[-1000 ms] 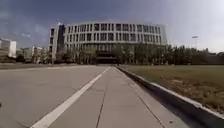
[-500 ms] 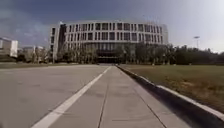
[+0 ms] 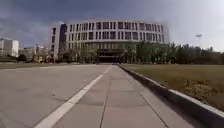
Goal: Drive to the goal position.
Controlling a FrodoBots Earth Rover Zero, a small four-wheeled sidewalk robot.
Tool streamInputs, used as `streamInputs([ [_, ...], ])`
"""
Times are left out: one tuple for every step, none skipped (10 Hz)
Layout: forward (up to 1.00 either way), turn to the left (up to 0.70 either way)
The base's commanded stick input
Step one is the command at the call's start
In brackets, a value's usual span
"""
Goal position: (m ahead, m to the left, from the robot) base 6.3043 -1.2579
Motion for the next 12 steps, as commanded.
streamInputs([
  [0.70,0.00],
  [0.70,0.00],
  [0.70,0.00],
  [0.70,0.00],
  [0.70,0.00],
  [0.70,0.00],
  [0.70,0.00],
  [0.70,0.00],
  [0.70,0.00],
  [0.70,0.00],
  [0.70,0.00],
  [0.70,0.00],
])
